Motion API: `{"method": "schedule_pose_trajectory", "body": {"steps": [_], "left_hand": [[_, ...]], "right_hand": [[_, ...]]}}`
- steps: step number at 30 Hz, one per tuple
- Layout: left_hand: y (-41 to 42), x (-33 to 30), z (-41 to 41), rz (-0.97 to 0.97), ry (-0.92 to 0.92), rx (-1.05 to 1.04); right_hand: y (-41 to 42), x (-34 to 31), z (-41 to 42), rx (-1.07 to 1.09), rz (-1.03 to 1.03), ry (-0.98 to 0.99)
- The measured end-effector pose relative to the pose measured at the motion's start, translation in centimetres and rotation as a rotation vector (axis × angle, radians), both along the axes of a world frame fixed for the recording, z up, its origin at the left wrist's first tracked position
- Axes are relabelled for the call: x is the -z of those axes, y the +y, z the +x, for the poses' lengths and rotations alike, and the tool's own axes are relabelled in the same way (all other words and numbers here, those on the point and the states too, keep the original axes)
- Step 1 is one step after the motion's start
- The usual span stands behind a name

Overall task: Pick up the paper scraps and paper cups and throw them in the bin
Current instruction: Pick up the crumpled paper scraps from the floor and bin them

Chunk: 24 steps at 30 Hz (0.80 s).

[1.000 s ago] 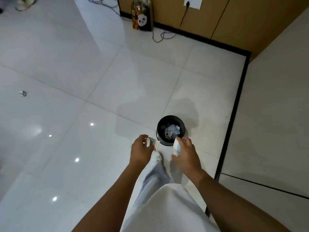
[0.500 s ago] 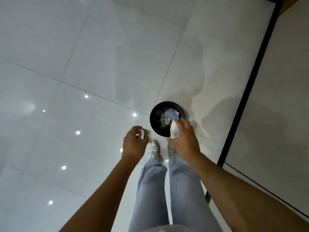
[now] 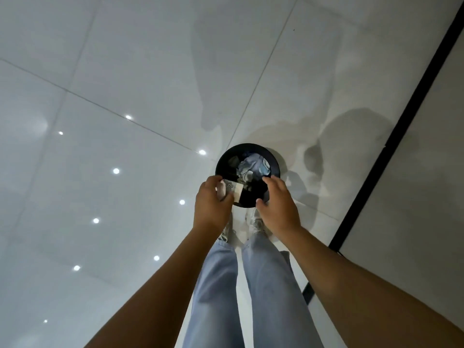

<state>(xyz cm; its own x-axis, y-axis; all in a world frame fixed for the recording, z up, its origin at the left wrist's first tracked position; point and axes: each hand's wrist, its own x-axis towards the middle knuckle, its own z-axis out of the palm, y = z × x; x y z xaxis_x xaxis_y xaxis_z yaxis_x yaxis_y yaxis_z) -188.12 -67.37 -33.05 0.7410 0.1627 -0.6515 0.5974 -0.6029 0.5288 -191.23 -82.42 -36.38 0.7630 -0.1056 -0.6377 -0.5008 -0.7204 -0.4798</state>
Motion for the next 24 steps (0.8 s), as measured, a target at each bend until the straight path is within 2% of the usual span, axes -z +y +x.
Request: {"method": "schedule_pose_trajectory", "body": {"steps": [7, 12, 16, 24], "left_hand": [[-2.7, 2.9, 1.3, 0.055, 0.142, 0.112], [-1.6, 1.6, -0.7, 0.075, 0.108, 0.070], [0.9, -0.8, -2.7, 0.069, 0.055, -0.018], [7.4, -7.1, -9.1, 0.061, 0.079, -0.236]], "right_hand": [[-2.2, -1.2, 0.4, 0.029, -0.005, -0.045], [-1.2, -2.9, 1.2, -0.062, 0.010, -0.058], [1.4, -5.2, 1.8, -0.257, 0.023, -0.066], [8.6, -11.8, 0.7, -0.693, 0.032, -0.091]]}}
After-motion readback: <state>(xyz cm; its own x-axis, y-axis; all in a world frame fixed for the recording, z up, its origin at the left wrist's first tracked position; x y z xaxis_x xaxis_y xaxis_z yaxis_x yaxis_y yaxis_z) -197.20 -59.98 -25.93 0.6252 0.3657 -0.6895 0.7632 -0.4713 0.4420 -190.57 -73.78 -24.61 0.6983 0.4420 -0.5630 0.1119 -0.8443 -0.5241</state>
